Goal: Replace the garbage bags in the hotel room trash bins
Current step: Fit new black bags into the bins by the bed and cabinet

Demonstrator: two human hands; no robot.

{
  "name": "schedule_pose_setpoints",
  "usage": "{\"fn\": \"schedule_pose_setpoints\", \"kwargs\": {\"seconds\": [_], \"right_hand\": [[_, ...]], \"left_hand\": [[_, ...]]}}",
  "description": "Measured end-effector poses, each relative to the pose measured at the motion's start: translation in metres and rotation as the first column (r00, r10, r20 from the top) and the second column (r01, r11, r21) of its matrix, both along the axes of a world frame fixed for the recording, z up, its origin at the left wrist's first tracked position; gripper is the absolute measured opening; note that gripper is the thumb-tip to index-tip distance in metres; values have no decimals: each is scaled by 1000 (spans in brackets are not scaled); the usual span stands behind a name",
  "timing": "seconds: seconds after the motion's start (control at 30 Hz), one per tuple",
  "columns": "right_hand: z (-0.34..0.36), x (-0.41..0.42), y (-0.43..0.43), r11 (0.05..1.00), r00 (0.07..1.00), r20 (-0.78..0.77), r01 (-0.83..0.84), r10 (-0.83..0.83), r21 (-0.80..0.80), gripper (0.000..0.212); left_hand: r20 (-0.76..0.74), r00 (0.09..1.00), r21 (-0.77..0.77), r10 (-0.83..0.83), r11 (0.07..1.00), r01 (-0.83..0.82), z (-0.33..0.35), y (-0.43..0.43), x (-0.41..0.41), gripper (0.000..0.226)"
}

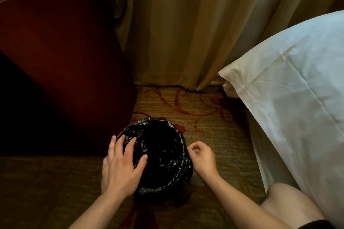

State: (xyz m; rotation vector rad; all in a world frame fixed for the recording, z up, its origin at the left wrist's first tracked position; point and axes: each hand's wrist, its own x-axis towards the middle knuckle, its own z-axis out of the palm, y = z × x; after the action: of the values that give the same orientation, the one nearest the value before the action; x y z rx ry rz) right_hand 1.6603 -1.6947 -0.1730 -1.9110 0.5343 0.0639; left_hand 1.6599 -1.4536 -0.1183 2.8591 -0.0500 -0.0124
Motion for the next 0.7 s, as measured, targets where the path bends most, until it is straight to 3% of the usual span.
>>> {"fn": "schedule_pose_setpoints", "kwargs": {"seconds": [0.1, 0.17, 0.23, 0.27, 0.43, 0.5, 0.6, 0.7], "right_hand": [[-5, -6, -3, 998, 998, 38, -54, 55, -42, 42], [-3, -11, -9, 986, 994, 40, -110, 106, 122, 49], [3, -14, -17, 934, 986, 25, -162, 163, 318, 27], [4, -15, -19, 919, 980, 17, -193, 200, 343, 16], [6, -6, -21, 942, 942, -45, -335, 334, -31, 19], [5, 0, -25, 930, 928, -96, -364, 359, -45, 26], [2, 5, -30, 902, 940, -145, -242, 309, 357, 14], [-6, 3, -29, 706, 944, -243, 15, 223, 708, 15]], "left_hand": [[-20, 1000, 13, -5, 1000, 5, 0, 1, 0, 70], [-26, 1000, 16, -5, 1000, 6, -1, 1, -1, 67], [-16, 1000, 16, -6, 1000, 6, -1, 2, -1, 67], [-12, 1000, 14, -6, 1000, 6, -2, 2, 0, 66], [3, 1000, 15, -2, 1000, 2, -3, 1, 1, 66], [3, 1000, 13, -2, 1000, 2, -4, 2, 0, 66], [7, 1000, 13, -2, 1000, 2, -4, 4, 0, 71], [0, 1000, 18, -4, 1000, 4, -2, 2, 0, 71]]}}
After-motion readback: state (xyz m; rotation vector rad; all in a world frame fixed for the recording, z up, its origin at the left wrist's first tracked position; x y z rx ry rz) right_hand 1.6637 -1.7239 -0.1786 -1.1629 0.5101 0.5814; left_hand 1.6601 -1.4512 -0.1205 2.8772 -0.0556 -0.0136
